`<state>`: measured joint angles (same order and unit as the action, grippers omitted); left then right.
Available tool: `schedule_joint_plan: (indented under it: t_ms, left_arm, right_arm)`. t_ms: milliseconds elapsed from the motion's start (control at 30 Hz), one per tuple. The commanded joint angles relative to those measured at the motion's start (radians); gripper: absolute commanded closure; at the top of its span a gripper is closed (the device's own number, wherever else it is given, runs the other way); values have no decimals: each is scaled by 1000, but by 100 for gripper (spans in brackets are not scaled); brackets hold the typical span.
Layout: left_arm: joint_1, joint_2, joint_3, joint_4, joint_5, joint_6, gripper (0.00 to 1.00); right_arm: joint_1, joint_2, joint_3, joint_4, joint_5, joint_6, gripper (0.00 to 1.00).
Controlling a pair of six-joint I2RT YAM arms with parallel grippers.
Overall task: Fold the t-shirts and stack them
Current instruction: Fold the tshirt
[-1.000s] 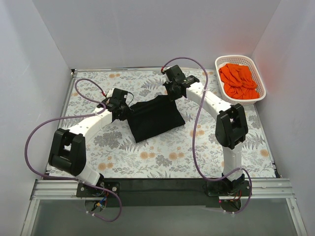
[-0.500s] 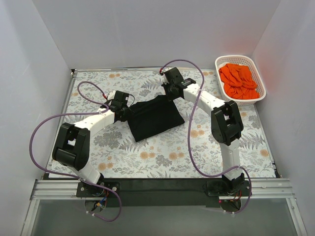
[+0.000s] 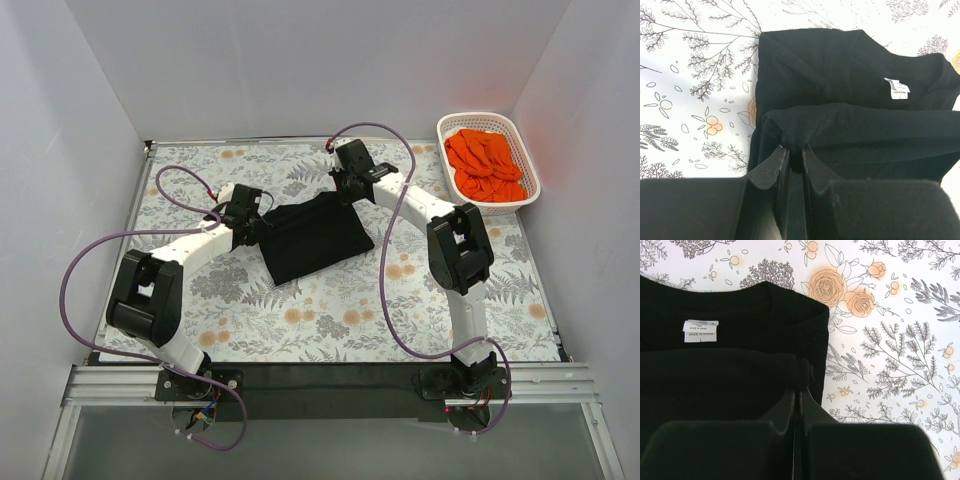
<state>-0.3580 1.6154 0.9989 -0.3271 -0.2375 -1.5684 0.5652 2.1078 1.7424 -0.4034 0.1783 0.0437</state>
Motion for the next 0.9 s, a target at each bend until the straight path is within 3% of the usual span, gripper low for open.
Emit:
schedule_joint_plan:
  t_ms: [0, 100, 200, 333, 367, 600, 733, 867]
  left_arm:
    - [21, -5, -26, -32, -108, 7, 100]
    - [21, 18, -17, -29, -114, 8, 100]
    - [21, 44, -13, -15, -137, 21, 100]
    - [21, 55, 7, 26, -148, 86, 79]
    - [21, 49, 12, 34, -146, 114, 70]
    - [19, -72, 20, 63, -123, 251, 32]
    - [11, -198, -35, 66, -35, 301, 31]
    - [-16, -267, -95, 77, 99, 375, 40]
  right_arm:
    - [-47, 29, -4, 60, 73, -38, 99]
    - [-51, 44, -1, 63, 66, -39, 93]
    - [-57, 58, 9, 63, 47, -35, 80]
    - [-62, 55, 29, 64, 38, -25, 64]
    - [-62, 49, 29, 64, 35, -22, 59]
    - [-62, -83, -38, 64, -23, 13, 55]
    - [-62, -149, -116, 64, -143, 50, 55]
    - [-62, -222, -222, 106, -299, 117, 56]
